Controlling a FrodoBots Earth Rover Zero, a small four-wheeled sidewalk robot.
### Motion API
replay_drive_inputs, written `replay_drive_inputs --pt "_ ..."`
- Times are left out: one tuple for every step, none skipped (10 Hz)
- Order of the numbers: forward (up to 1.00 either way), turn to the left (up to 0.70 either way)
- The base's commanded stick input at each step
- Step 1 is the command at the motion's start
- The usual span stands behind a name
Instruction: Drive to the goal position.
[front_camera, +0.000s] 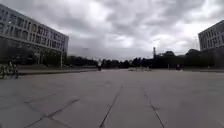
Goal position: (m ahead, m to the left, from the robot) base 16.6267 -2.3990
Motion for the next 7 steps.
replay_drive_inputs --pt "0.70 0.00" --pt "0.70 0.00" --pt "0.70 0.00" --pt "0.70 0.00" --pt "0.70 0.00" --pt "0.70 0.00" --pt "0.70 0.00"
